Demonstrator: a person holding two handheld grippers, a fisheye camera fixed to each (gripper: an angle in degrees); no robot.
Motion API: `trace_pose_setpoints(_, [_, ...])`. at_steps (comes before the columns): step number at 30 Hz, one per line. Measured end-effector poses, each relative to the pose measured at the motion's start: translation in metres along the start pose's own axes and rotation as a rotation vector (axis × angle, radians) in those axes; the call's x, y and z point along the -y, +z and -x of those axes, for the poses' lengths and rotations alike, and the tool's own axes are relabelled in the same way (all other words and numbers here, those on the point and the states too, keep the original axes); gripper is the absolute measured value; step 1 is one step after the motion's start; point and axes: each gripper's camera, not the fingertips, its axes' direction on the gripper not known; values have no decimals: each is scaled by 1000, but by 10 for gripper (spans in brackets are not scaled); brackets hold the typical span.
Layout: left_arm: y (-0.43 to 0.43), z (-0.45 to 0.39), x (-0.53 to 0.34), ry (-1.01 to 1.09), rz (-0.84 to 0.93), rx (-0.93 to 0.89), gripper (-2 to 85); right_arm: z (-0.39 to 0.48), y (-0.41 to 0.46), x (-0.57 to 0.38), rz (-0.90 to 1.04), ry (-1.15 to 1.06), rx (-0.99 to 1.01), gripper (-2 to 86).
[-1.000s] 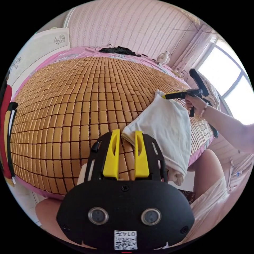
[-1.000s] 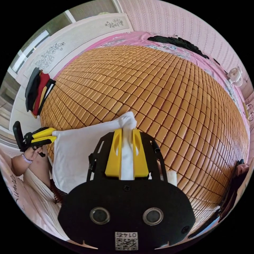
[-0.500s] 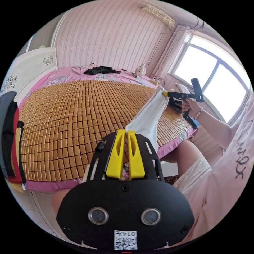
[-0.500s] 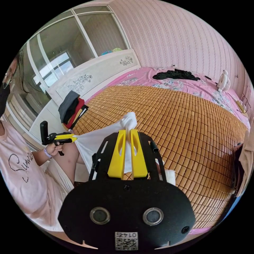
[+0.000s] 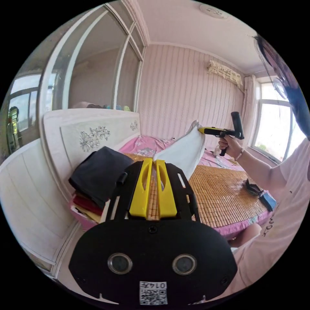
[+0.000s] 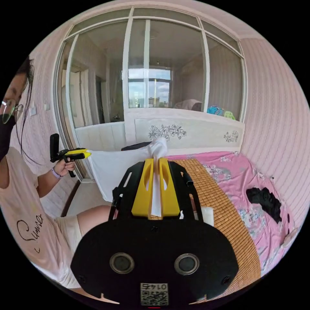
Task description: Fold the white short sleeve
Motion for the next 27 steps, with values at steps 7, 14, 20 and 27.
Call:
trace_pose_setpoints(7, [17,150,10,-459,38,224,91,-56,210,85,333,435,-16,63])
trace_pose_setpoints(14, [-13,74,-63,-203,109,254,46,-43,104,-113,341,366,-200,63])
trace_pose_setpoints(20, [54,-113,-102,185,263,-107,-6,17,-137,-349,489,662,-633,55])
trace_pose_setpoints(27, [140,-386,-94,582,211,-629,47,89,-403,-483,284,1039,-890,39])
